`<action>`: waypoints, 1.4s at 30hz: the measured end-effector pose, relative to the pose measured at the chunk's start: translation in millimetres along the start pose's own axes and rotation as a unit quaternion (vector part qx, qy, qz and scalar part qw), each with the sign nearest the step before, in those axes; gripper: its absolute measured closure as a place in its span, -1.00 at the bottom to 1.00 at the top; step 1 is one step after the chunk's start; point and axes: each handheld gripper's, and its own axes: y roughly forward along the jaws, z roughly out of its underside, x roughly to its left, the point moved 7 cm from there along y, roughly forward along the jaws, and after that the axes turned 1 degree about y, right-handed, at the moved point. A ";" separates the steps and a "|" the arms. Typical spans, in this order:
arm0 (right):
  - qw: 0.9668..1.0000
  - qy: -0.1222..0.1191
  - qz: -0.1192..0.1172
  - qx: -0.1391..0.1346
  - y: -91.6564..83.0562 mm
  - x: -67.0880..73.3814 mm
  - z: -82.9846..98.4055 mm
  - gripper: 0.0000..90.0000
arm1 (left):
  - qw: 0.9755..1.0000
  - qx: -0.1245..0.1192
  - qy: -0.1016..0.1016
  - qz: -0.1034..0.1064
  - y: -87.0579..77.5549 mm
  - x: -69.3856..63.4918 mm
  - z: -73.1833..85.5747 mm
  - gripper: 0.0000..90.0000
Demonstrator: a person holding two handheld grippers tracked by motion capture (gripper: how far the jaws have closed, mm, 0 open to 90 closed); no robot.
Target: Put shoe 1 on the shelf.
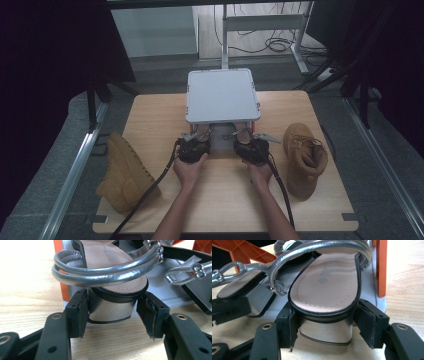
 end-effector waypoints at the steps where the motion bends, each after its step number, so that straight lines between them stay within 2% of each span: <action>1: 1.000 0.002 0.000 -0.001 0.5 0.3 -0.6 -0.14 | 1.000 0.000 0.000 0.000 0.0 0.0 0.0 -0.04; 13: 1.000 -0.004 0.020 -0.003 15.2 1.9 -6.5 -0.14 | 1.000 0.000 0.000 0.000 0.0 -0.1 0.0 -0.04; 21: 0.999 -0.034 0.036 -0.005 22.0 3.3 -4.3 -0.16 | 1.000 0.000 0.000 -0.001 0.3 -0.5 -0.1 -0.04; 24: 0.997 -0.061 0.045 -0.006 23.5 3.5 -4.2 -0.17 | 1.000 -0.001 -0.001 -0.002 0.6 -0.7 -0.2 -0.04; 27: 0.996 -0.071 0.048 -0.002 24.8 4.5 -3.6 -0.18 | 1.000 -0.001 -0.003 -0.003 0.9 -1.3 -0.4 -0.04; 34: 0.996 -0.077 0.049 -0.001 26.9 5.6 -4.3 -0.20 | 1.000 -0.001 -0.002 -0.003 1.1 -1.5 -0.3 -0.04; 37: 0.997 -0.067 0.040 0.004 25.7 4.5 -4.0 -0.21 | 1.000 -0.001 -0.002 -0.002 1.2 -1.4 -0.4 -0.04; 42: 0.997 -0.071 0.030 0.004 17.4 4.3 -2.1 -0.19 | 1.000 0.001 -0.005 0.007 1.6 -0.7 -0.4 -0.07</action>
